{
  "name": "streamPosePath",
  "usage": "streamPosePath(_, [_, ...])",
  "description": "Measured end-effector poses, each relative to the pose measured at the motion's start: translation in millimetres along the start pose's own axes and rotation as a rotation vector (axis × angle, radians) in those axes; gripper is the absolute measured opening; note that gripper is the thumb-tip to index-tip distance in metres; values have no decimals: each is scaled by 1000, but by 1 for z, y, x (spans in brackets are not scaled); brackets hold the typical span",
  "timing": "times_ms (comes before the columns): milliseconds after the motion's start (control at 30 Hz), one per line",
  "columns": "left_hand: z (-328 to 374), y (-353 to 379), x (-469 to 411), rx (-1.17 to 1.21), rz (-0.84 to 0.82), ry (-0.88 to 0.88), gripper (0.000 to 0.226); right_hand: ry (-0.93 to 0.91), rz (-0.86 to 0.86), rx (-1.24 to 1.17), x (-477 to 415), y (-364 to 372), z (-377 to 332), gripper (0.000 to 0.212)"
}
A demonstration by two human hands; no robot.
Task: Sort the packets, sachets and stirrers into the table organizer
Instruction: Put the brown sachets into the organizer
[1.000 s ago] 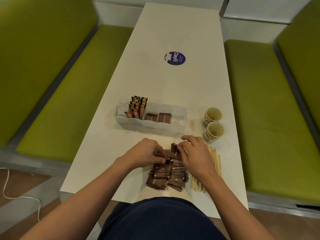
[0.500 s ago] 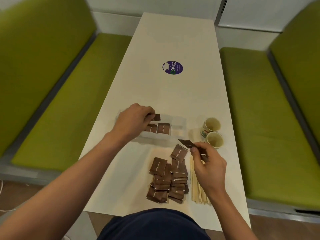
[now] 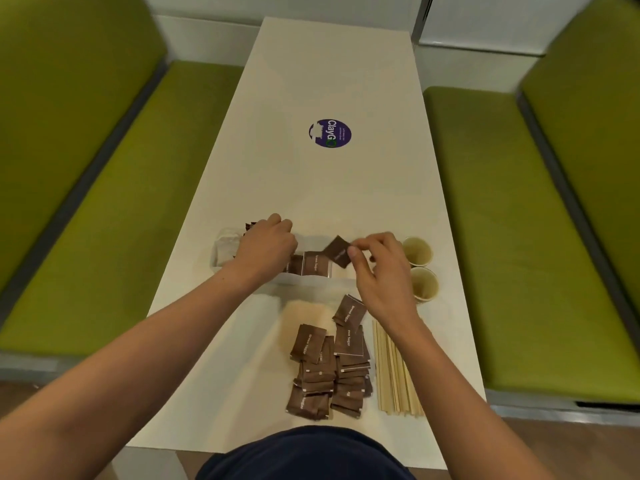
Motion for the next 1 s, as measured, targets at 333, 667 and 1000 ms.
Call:
streamPosePath(333, [8,-21,41,160,438,-143,15,12,-220,378,-58,44,-19,25])
streamPosePath(667, [54,-1,77,289,461,-208,14,-64,-256,476,-47,55,-11,33])
streamPosePath(1000, [97,24,85,549,169,-119,34,-20,-214,280,29,12,36,22])
Point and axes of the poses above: each hand's wrist, its own x-axis away from the middle knuckle, its own y-axis out of the palm, z = x × y, the point moved 2 cm from there along -x, towards the middle knuckle, and after that the axes turned 12 degrees about y, right-handed, at the moved point
